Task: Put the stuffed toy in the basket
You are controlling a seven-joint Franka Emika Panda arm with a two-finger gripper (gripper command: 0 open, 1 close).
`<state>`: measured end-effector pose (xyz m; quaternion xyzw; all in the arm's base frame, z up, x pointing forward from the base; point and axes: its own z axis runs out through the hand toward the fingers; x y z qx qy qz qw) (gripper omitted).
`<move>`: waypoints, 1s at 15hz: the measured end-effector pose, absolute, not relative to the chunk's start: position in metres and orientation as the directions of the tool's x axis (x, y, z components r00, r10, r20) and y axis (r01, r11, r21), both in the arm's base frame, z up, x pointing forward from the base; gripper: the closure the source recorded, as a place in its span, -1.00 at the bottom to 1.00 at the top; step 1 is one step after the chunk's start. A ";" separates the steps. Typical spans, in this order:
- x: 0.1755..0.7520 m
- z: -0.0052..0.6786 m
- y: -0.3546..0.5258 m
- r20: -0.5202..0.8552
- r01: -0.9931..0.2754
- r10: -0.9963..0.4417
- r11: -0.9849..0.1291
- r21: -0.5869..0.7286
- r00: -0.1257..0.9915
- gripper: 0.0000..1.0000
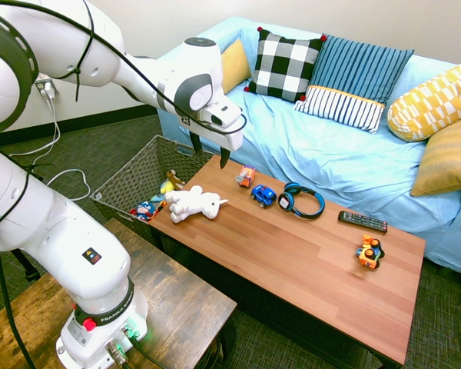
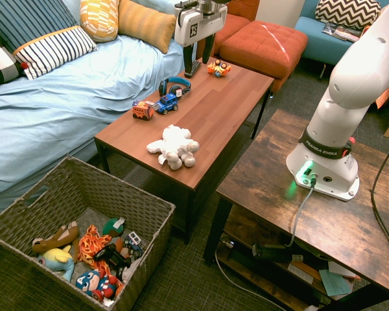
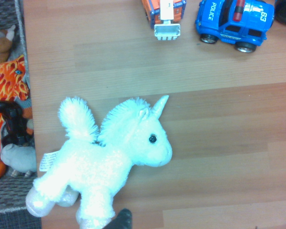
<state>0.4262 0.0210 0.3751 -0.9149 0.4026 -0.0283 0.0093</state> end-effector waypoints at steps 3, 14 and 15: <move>0.427 0.371 0.024 0.036 -0.748 -0.748 -0.663 -0.031 0.662 -1.00; 0.485 0.271 0.069 -0.098 -0.958 -0.957 -0.281 0.062 0.275 -1.00; 0.488 0.261 0.067 -0.102 -0.965 -0.964 -0.254 0.072 0.246 -1.00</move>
